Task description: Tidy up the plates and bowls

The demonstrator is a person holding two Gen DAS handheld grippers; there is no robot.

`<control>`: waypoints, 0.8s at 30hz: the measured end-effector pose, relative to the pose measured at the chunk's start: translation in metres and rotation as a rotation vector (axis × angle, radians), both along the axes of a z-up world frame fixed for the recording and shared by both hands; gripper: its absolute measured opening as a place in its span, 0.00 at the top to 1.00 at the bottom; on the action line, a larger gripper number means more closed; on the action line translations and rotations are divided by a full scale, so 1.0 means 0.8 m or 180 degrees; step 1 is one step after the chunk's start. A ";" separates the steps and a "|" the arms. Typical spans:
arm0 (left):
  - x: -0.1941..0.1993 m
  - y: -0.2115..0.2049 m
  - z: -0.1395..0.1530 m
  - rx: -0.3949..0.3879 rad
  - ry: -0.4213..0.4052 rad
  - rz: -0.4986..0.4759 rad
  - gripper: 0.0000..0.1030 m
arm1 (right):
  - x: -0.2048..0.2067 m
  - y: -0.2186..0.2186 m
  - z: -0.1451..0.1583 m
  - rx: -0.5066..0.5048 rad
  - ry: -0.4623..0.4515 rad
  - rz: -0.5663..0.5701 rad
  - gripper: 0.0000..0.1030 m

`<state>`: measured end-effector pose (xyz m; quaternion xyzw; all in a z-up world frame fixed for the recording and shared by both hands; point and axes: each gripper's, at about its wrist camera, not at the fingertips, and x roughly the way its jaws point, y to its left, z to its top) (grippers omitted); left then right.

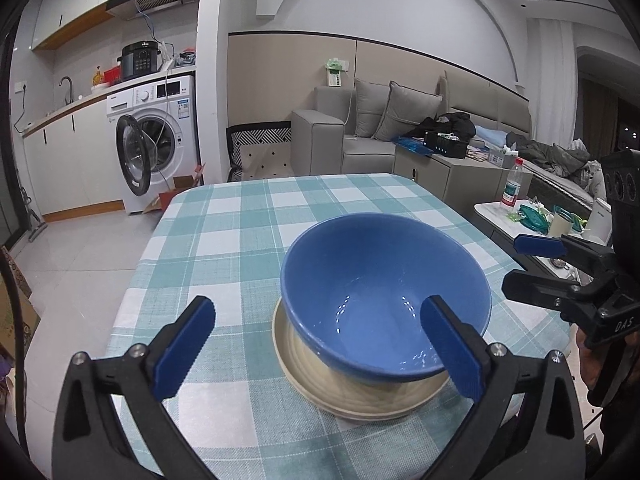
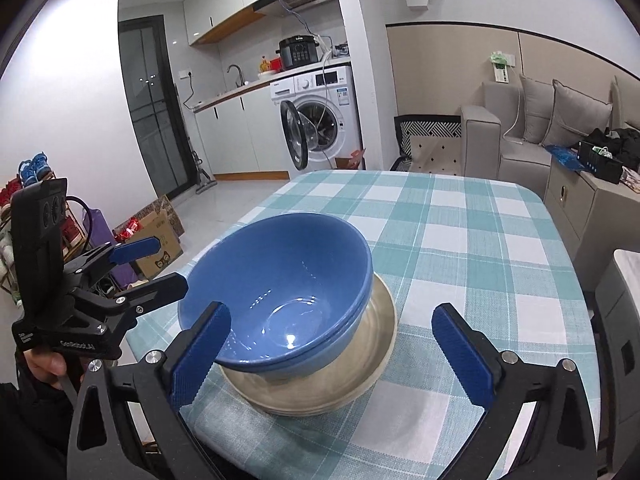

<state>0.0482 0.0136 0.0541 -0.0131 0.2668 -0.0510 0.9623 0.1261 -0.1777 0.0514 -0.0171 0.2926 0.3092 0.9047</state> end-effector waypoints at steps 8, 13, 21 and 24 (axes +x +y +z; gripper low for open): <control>-0.022 0.006 -0.002 0.0001 -0.0167 0.0116 0.00 | -0.031 -0.012 -0.010 0.0059 -0.0146 -0.0039 0.01; -0.034 0.013 -0.009 -0.0075 -0.0187 0.0167 0.00 | -0.047 -0.016 -0.019 0.0071 -0.0233 -0.0061 0.01; -0.055 0.018 -0.027 -0.0010 -0.0211 0.0257 0.00 | -0.073 -0.019 -0.033 0.0108 -0.0346 -0.0021 0.01; -0.062 0.020 -0.032 0.0009 -0.0236 0.0290 0.00 | -0.076 -0.019 -0.037 0.0110 -0.0323 -0.0026 0.01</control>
